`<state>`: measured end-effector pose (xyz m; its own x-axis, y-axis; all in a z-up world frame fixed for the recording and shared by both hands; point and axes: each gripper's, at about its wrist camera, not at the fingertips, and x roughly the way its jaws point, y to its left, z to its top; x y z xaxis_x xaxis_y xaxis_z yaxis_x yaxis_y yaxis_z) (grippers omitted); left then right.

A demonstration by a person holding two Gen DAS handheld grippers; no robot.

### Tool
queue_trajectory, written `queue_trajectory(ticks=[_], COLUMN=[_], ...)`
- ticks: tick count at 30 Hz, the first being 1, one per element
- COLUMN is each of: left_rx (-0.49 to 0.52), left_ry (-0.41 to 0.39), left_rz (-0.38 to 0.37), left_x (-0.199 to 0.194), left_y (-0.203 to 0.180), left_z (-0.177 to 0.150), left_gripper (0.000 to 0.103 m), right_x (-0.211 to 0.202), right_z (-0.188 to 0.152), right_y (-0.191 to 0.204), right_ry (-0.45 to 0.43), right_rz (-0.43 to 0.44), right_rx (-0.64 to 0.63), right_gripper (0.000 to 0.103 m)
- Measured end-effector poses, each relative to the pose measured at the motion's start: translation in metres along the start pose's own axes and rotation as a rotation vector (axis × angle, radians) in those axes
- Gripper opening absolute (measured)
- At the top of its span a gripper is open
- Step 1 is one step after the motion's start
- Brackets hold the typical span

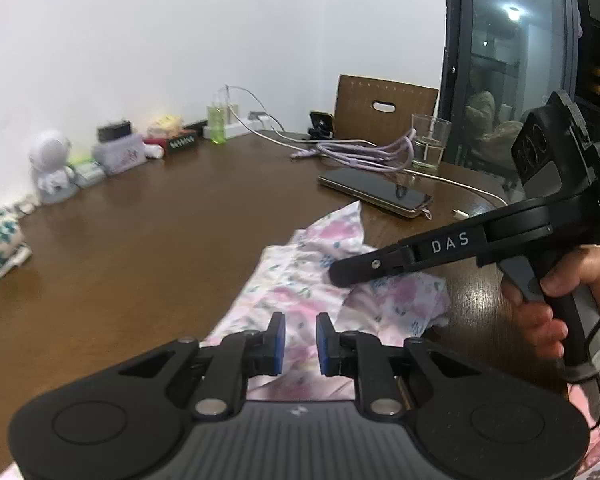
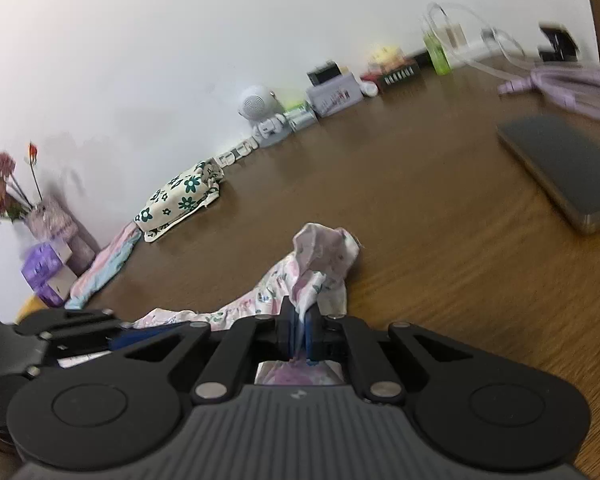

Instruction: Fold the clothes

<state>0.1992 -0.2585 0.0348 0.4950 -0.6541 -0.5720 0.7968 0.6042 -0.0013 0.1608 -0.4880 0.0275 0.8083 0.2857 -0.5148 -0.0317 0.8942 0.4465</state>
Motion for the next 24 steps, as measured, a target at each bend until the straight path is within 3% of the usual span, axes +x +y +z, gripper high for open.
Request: queue_trajectory(ticks=[14,24], left_rx=[0.004,0.001], left_ry=[0.000,0.028], left_rz=[0.114,0.127], left_x=[-0.072,-0.118], left_y=[0.038,0.070], left_z=[-0.032,-0.068], left_gripper=[0.016,0.016], right_x=[-0.012,0.009], right_z=[0.004,-0.025], right_y=[0.119,0.209], right_ry=[-0.045,0.004], right_rz=[-0.118,-0.129], right_rx=[-0.503,-0.729], right_gripper=[0.004,0.004])
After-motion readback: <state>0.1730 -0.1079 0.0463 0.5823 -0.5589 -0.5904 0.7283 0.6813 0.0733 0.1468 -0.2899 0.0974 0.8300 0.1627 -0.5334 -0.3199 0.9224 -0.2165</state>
